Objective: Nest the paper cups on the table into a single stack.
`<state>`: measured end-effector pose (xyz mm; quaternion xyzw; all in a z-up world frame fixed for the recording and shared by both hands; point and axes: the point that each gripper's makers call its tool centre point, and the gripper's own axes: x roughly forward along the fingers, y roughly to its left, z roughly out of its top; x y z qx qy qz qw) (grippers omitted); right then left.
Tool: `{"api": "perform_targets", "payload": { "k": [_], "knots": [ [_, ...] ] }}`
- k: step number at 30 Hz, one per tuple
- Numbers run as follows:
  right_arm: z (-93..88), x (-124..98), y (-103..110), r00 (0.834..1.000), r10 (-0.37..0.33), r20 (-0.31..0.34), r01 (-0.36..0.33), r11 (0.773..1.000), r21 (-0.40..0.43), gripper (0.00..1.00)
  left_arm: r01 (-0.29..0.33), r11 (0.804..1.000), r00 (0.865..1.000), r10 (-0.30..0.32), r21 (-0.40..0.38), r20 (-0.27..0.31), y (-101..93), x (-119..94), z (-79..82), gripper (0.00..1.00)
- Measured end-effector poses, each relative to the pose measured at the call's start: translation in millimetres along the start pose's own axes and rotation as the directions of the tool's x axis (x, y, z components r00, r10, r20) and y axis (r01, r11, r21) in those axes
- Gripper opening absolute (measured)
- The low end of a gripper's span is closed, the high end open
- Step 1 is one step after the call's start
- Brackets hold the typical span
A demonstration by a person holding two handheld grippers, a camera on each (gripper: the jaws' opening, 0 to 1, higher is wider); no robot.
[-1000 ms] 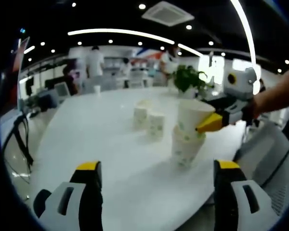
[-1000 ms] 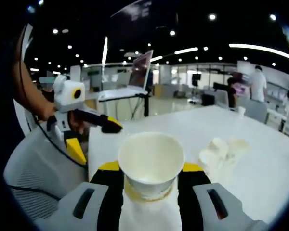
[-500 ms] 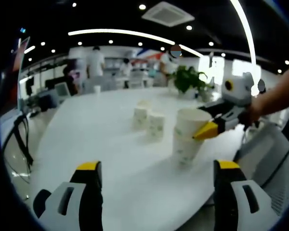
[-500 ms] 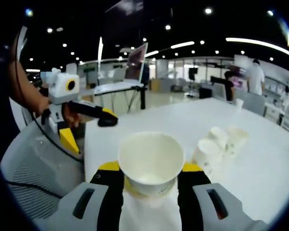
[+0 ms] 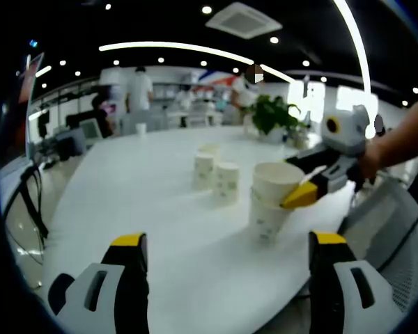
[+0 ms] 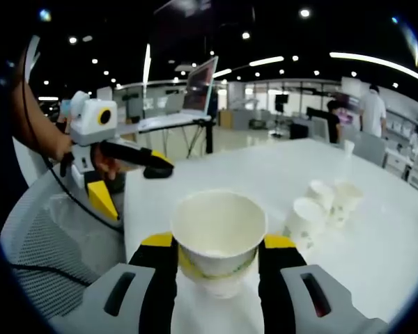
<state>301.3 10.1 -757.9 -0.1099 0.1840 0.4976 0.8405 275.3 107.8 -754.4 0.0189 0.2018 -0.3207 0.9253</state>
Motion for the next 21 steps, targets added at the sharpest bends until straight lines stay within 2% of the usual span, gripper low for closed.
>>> {"api": "perform_targets", "payload": {
  "k": [7,13,16,21],
  "knots": [
    [7.1,-6,-2,1.0,0.01,0.004,-0.01,1.0,0.004,0.5,-0.002,1.0,1.0,0.002,-0.001,-0.001,-0.4,0,0.2,0.96],
    [15.8,-17,-8,0.999,-0.002,0.035,0.001,1.0,0.025,0.55,-0.006,1.0,1.0,0.006,0.0,0.003,1.1,0,0.6,0.98],
    [16.4,-24,-14,0.999,-0.024,0.042,0.023,0.999,0.027,0.56,-0.011,1.0,1.0,0.01,0.015,0.03,1.9,0,5.7,1.0],
    [12.1,-36,-27,0.997,-0.069,0.047,0.067,0.997,0.042,0.61,-0.002,1.0,1.0,0.002,0.007,0.019,1.2,1,3.1,1.0]
  ]
}}
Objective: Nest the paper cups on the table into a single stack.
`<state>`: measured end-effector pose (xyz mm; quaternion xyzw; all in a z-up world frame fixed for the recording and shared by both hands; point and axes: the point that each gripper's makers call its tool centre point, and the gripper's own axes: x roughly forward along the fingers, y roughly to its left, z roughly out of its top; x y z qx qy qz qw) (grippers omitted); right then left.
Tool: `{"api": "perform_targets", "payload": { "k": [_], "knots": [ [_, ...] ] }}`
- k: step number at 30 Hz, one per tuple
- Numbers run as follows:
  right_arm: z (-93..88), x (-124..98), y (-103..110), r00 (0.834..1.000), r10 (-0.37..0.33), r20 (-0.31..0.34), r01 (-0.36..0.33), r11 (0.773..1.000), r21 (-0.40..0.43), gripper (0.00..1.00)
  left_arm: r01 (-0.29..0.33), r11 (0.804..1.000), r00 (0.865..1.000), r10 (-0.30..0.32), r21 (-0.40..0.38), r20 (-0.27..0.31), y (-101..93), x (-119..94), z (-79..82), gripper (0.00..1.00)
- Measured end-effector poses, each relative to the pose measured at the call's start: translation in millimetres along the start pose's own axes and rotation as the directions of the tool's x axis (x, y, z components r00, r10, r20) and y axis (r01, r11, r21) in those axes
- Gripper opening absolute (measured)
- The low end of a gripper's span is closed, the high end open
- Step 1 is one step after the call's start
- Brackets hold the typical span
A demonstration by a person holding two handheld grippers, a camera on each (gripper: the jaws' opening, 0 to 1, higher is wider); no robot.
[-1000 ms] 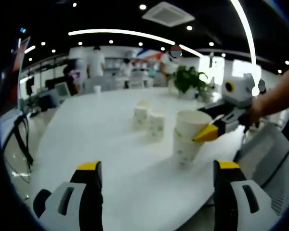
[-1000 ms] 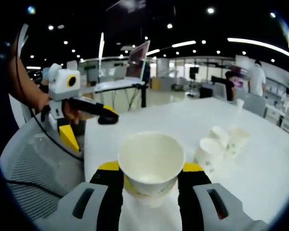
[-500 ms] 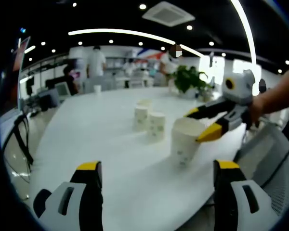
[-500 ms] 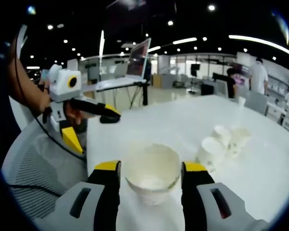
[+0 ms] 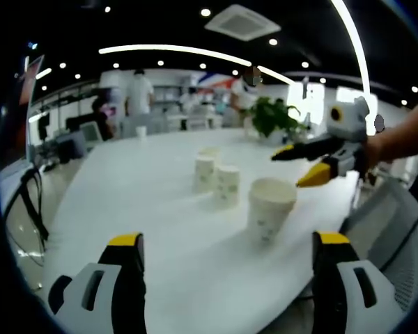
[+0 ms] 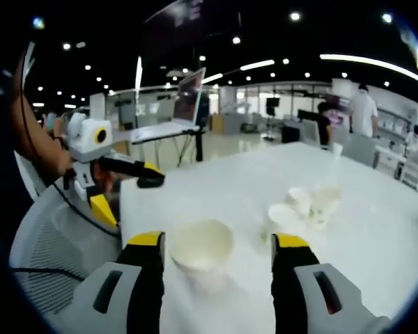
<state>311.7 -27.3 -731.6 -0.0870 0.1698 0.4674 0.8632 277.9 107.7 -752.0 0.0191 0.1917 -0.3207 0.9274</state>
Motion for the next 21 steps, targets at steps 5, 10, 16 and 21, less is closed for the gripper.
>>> {"api": "perform_targets", "payload": {
  "k": [5,10,16,21],
  "knots": [
    [-7.6,-13,-17,0.998,-0.061,0.002,0.061,0.998,0.036,0.68,0.002,1.0,1.0,-0.002,-0.007,-0.003,-0.9,0,0.0,1.0],
    [-16.7,-27,-31,0.994,-0.111,0.003,0.11,0.992,0.062,0.71,0.001,1.0,1.0,-0.001,-0.009,-0.004,-0.5,0,0.8,1.0],
    [-30.2,-42,-42,0.988,-0.155,-0.005,0.155,0.985,0.072,0.76,-0.003,1.0,1.0,0.003,-0.011,-0.004,1.3,0,0.8,1.0],
    [-34.8,-52,-46,0.982,-0.187,0.005,0.186,0.979,0.081,0.83,-0.005,1.0,1.0,0.005,-0.01,-0.004,1.1,0,1.3,1.0]
  ]
}}
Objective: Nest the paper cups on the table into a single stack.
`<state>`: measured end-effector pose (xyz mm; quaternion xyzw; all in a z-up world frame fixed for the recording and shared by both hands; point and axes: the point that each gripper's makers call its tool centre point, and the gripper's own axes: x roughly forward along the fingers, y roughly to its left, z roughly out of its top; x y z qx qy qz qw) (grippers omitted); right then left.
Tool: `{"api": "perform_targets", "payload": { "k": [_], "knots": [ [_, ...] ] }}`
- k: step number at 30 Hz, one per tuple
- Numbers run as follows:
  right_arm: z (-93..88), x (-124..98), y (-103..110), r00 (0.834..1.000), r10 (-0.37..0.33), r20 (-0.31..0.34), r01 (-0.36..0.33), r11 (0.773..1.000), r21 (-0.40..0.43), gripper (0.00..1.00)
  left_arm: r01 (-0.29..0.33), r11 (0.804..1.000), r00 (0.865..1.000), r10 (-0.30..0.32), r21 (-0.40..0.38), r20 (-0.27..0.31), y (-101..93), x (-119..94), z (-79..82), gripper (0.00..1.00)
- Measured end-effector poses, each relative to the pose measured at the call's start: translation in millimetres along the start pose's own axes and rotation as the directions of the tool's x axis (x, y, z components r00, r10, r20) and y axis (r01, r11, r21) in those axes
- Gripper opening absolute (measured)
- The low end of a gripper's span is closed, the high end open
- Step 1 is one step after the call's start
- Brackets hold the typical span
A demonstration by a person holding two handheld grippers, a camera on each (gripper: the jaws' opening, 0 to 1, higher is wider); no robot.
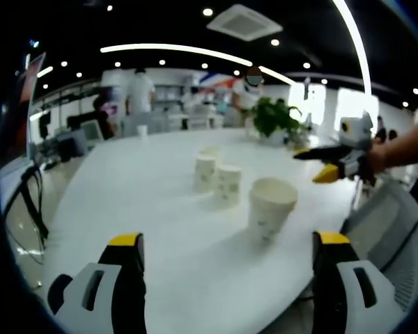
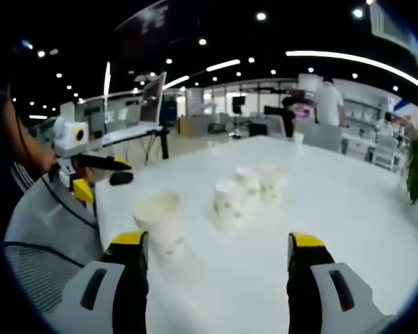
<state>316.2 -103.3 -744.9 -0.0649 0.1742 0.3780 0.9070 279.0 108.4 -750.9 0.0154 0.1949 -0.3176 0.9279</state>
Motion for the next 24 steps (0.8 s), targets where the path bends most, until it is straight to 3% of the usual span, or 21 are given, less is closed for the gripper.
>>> {"api": "perform_targets", "payload": {
  "k": [6,16,24],
  "knots": [
    [0.7,-10,-3,0.998,-0.046,0.041,0.046,0.999,-0.001,0.89,-0.002,1.0,1.0,0.002,0.001,0.002,1.8,0,-0.6,1.0],
    [0.4,-18,-11,0.993,-0.109,0.053,0.108,0.994,0.025,0.94,-0.004,1.0,1.0,0.004,0.001,0.003,1.4,0,-0.8,1.0],
    [-5.4,-19,-9,0.993,-0.112,0.036,0.111,0.993,0.032,0.97,-0.019,1.0,1.0,0.019,-0.005,0.01,2.8,-2,-0.9,1.0]
  ]
}}
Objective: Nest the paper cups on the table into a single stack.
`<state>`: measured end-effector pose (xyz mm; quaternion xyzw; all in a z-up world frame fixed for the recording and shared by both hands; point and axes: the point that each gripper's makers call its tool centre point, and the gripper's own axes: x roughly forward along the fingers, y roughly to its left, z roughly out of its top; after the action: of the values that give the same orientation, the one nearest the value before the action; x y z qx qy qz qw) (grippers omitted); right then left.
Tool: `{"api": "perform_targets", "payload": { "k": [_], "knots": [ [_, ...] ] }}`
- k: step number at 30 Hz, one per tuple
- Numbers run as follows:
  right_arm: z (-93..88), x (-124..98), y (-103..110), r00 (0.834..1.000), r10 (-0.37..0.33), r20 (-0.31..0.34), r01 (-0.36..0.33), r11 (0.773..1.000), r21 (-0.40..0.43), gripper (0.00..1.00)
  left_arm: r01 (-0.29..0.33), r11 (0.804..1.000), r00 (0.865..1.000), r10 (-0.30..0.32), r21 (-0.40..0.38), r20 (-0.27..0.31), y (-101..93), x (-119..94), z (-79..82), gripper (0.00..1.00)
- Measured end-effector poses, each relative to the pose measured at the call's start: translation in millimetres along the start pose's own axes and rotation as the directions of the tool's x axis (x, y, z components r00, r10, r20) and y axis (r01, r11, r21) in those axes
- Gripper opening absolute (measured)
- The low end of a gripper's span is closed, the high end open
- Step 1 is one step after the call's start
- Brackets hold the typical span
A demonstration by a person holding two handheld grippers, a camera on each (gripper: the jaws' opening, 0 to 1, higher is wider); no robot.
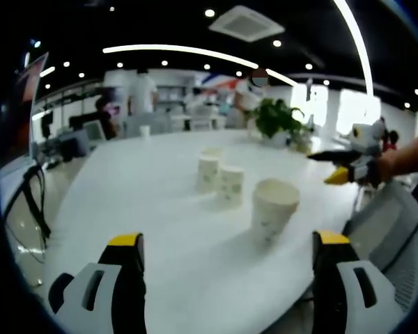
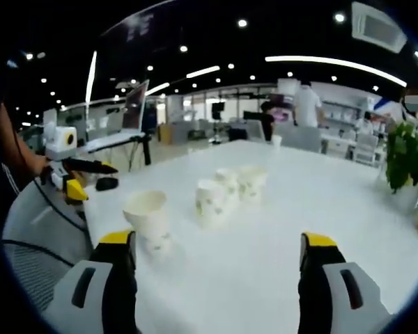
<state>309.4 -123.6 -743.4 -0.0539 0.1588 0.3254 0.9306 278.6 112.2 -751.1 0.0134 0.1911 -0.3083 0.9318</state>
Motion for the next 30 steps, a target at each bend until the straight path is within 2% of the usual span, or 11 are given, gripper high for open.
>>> {"api": "perform_targets", "payload": {
  "k": [5,14,30],
  "knots": [
    [-1.6,0,-2,1.0,-0.008,-0.002,0.008,1.0,0.015,1.0,0.001,1.0,1.0,-0.001,0.003,-0.003,-0.9,0,-0.8,1.0],
    [-0.7,4,-16,1.0,-0.02,-0.005,0.02,1.0,0.016,1.0,0.006,1.0,1.0,-0.006,0.007,-0.011,-1.8,1,-2.7,1.0],
    [12.0,30,-48,0.999,-0.034,0.006,0.034,0.999,-0.001,1.0,0.013,1.0,1.0,-0.013,0.01,-0.021,-3.6,3,-4.2,1.0]
  ]
}}
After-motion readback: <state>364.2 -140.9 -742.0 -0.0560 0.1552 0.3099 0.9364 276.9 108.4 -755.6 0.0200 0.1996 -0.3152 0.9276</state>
